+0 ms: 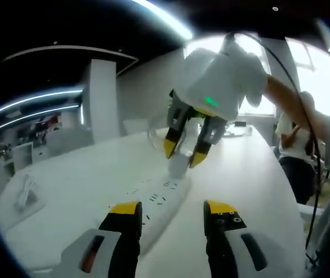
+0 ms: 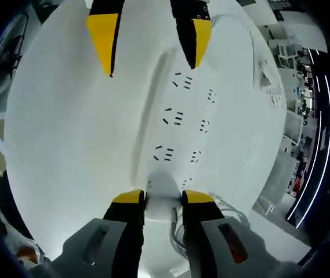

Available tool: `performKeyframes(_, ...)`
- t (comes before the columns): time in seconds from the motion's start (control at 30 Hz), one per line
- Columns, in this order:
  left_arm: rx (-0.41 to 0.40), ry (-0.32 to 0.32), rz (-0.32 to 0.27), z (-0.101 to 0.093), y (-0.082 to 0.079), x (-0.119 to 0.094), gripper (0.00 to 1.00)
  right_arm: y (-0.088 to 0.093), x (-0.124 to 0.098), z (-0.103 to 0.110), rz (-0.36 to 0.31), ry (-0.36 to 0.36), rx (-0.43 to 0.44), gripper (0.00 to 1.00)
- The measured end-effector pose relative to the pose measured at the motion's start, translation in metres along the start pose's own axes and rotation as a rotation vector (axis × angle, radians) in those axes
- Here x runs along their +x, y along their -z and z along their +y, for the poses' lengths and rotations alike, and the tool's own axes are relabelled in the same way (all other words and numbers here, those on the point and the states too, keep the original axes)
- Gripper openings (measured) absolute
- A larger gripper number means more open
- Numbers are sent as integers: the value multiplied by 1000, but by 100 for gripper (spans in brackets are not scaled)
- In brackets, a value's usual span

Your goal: Straighten the power strip on the desk, plug the charger into it

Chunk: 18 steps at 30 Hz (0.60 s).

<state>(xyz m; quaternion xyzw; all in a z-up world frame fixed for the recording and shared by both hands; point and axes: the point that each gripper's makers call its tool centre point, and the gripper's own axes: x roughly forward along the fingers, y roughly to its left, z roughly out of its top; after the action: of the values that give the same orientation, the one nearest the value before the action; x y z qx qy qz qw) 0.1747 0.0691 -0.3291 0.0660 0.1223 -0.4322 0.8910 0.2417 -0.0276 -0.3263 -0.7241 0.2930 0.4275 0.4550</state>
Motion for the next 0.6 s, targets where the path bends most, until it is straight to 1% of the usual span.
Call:
performKeyframes(0.1, -3, -1, 1, 0, 1, 0, 44, 4, 0, 2, -40, -6, 56, 24)
performKeyframes(0.27, -3, 1, 0, -1, 1, 0, 44, 4, 1, 5, -83, -7, 58, 24)
performKeyframes(0.37, -2, 3, 3, -2, 1, 1, 44, 1, 2, 7, -73, -20, 13, 23)
performKeyframes(0.4, -2, 4, 2, -2, 1, 1, 44, 0, 2, 7, -66, -31, -27, 23)
performKeyframes(0.47, -1, 7, 0, -3, 0, 1, 44, -6, 2, 7, -61, -36, -14, 23)
performKeyframes(0.5, 0, 10, -1, -4, -1, 2, 44, -4, 3, 7, -30, -49, -23, 23)
performKeyframes(0.6, 2, 19, -1, -7, -1, 3, 44, -4, 4, 12, -11, -46, -32, 23)
